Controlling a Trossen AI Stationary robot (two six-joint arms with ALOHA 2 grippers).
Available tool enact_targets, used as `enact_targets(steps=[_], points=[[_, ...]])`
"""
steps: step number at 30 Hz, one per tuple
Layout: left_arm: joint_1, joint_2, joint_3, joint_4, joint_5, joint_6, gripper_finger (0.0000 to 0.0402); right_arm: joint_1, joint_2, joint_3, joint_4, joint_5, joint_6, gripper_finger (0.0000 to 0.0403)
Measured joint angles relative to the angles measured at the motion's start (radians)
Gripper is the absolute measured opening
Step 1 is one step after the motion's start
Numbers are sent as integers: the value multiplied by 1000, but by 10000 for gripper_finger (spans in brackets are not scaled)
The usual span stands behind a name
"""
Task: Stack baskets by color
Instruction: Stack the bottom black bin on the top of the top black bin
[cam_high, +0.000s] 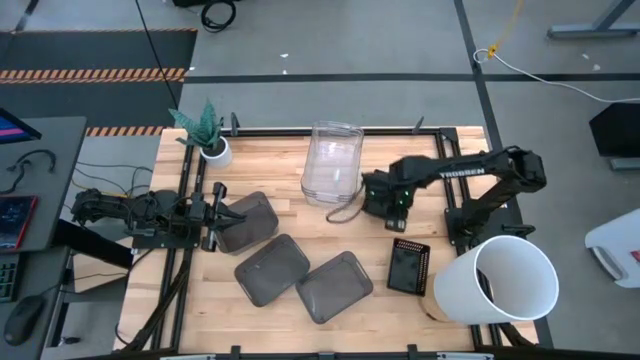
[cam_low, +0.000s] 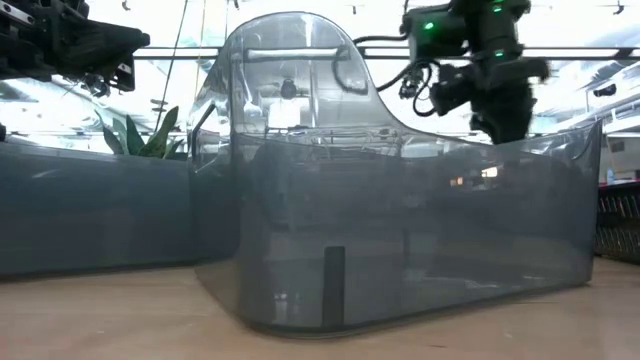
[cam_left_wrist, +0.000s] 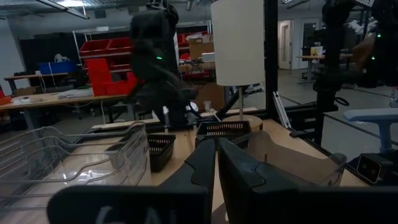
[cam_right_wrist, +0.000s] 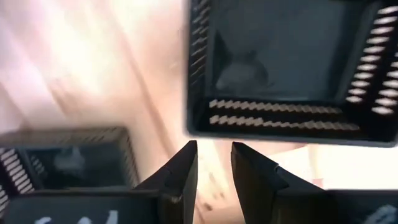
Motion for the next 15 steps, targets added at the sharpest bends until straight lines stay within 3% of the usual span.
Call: enact_targets(steps=[9, 15], points=[[0, 0, 0, 0, 0, 0, 34, 144, -116, -185, 113, -3, 126, 106], [0, 0, 0, 0, 0, 0, 29, 213, -157, -244, 173, -53, 197, 139]])
